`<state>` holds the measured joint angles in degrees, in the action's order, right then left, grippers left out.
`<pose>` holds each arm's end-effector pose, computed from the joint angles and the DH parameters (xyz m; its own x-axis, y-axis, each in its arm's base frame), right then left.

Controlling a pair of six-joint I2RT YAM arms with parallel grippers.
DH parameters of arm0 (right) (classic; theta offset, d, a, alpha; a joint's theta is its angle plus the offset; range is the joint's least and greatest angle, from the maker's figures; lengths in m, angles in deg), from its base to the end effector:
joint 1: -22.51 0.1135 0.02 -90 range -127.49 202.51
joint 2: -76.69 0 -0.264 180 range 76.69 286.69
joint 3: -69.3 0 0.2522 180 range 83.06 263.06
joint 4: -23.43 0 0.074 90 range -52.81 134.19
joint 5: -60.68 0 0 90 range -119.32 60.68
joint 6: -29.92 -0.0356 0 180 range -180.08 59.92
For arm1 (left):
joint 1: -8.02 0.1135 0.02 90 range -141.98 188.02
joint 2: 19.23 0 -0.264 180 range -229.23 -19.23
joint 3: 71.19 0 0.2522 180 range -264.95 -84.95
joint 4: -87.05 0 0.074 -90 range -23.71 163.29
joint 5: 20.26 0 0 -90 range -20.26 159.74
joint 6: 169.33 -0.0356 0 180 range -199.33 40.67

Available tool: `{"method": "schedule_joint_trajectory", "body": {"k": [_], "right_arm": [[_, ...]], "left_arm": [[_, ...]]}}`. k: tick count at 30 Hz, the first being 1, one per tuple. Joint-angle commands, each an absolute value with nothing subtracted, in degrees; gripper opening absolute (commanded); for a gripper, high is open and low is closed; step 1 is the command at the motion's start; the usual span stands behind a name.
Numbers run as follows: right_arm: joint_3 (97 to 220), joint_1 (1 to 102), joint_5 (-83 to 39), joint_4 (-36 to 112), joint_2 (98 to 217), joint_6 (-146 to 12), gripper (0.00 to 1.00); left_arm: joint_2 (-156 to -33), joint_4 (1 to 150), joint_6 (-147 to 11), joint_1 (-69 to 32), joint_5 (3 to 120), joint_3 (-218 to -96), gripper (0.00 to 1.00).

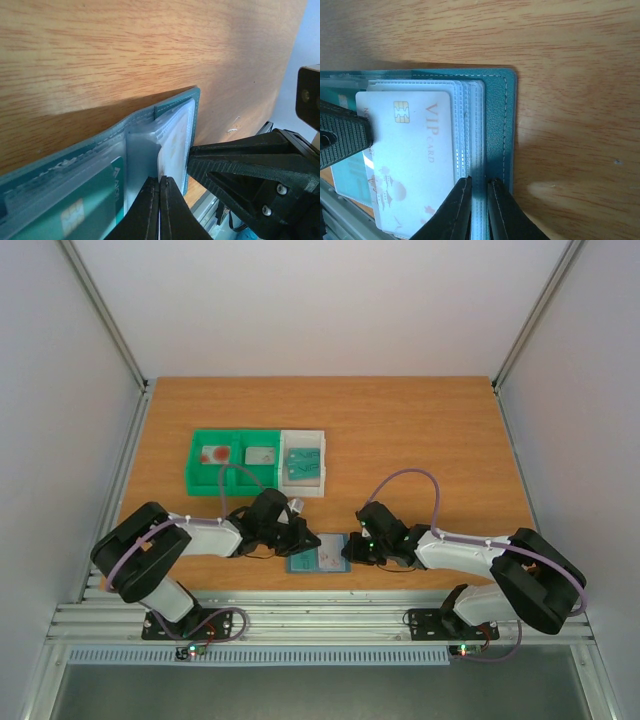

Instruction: Take the credit cards out of the card holder

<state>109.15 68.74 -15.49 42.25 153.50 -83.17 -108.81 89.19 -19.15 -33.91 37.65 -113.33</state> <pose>0.1477 0.1664 0.1291 -0.8376 -0.3239 -0.4398 -0.5062 0.7628 0.4024 0.1822 -0.1891 0.1177 -0.9953 -0.0940 -0.0222 -0.0390 0.6013 -0.7980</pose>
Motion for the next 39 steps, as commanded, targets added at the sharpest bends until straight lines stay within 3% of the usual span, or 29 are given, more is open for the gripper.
{"method": "schedule_joint_trajectory", "body": {"k": [1,12,27,30,32,39], "right_arm": [[107.5,69.1,-17.7,44.6,154.4,-83.2,0.13],[107.2,69.1,-18.1,44.9,153.7,-83.2,0.12],[107.5,69.1,-17.8,44.8,153.0,-83.6,0.12],[107.5,69.1,-17.7,45.2,151.6,-83.9,0.12],[107.6,69.1,-17.4,45.5,150.0,-84.4,0.12],[109.4,69.2,-16.3,47.4,147.1,-84.9,0.13]], "left_arm": [[-107.9,89.1,-20.0,-33.8,39.2,-112.9,0.00],[-105.2,83.9,-23.1,-31.7,38.9,-112.9,0.01],[-105.7,87.3,-22.5,-30.1,35.9,-111.6,0.01],[-106.0,87.1,-22.5,-30.0,35.9,-111.5,0.14],[-106.3,87.4,-22.7,-30.0,35.7,-111.6,0.01],[-107.4,89.0,-22.2,-29.9,34.9,-111.4,0.00]]}}
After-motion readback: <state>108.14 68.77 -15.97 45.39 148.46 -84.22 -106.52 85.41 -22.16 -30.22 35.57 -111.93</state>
